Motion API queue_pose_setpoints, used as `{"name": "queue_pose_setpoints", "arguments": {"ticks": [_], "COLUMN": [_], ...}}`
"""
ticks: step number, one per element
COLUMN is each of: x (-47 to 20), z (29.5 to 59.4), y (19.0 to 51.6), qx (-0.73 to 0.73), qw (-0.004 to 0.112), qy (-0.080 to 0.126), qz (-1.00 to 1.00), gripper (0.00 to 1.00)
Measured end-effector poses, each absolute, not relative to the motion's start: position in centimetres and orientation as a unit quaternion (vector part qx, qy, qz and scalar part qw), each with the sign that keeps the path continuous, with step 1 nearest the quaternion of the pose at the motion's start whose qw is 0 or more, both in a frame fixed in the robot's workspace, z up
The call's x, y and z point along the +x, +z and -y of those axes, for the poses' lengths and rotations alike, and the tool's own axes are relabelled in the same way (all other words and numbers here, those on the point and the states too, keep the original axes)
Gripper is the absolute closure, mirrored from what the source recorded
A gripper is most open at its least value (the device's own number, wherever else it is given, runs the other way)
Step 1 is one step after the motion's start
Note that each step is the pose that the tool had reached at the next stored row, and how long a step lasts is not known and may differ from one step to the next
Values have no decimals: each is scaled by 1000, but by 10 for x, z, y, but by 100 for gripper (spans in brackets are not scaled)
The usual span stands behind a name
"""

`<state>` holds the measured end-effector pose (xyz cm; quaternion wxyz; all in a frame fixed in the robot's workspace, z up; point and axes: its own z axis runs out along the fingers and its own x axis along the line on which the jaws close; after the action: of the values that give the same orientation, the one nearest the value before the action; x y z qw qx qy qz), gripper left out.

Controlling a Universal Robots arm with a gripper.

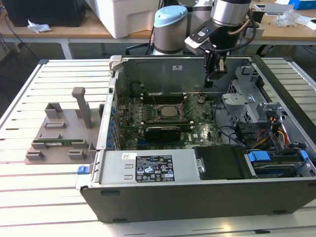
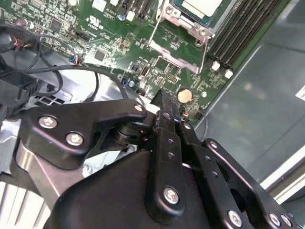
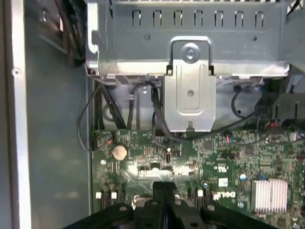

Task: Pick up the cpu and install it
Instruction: 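Close the cpu cover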

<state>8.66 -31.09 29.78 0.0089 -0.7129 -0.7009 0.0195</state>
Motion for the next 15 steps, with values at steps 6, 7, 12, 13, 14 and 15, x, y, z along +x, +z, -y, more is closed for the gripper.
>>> {"name": "queue_pose_setpoints", "arguments": {"ticks": [6,7,12,13,14,15], "x": [87,87,87,87,87,87], "z": [311,311,311,311,311,311], "y": [284,282,267,263,259,257], "qx": [-713,-713,-713,-713,-713,-713], "qw": [9,9,9,9,9,9], "qy": [20,20,20,20,20,20], "qz": [701,701,701,701,701,701], "gripper": [89,89,89,89,89,89]}}
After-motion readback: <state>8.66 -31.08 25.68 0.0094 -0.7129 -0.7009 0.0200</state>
